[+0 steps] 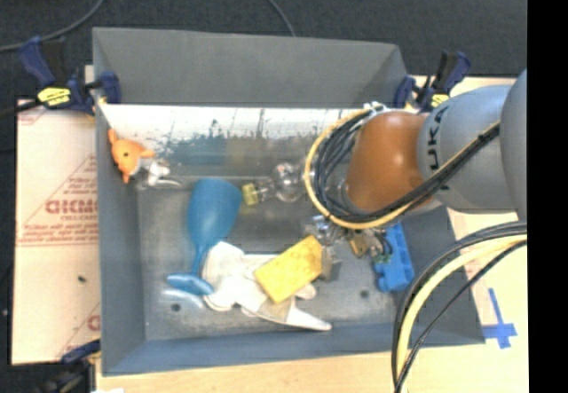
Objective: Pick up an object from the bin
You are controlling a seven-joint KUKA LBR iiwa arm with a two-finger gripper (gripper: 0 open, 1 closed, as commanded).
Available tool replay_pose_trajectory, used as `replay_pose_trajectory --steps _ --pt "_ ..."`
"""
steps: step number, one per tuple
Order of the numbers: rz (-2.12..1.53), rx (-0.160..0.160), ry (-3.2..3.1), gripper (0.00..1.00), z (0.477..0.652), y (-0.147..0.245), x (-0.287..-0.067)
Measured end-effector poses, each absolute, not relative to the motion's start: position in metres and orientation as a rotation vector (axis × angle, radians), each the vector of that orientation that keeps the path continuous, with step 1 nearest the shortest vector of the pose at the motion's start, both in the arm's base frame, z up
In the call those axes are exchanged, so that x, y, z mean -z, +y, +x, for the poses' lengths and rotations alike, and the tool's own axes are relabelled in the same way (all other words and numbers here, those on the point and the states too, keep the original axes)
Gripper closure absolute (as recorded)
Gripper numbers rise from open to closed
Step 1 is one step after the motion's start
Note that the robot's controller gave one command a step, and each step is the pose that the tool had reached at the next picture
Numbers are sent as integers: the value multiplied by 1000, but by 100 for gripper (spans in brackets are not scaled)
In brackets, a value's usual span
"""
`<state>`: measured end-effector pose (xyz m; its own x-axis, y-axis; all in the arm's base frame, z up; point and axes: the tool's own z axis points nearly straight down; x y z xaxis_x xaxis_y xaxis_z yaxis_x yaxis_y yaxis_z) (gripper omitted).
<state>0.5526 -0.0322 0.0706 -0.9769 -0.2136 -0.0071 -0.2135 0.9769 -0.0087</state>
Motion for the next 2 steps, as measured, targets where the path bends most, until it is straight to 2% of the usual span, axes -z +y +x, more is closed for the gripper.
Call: replay_pose_trajectory --steps 2 --pt "-340 12 3117 100 552 -32 -72"
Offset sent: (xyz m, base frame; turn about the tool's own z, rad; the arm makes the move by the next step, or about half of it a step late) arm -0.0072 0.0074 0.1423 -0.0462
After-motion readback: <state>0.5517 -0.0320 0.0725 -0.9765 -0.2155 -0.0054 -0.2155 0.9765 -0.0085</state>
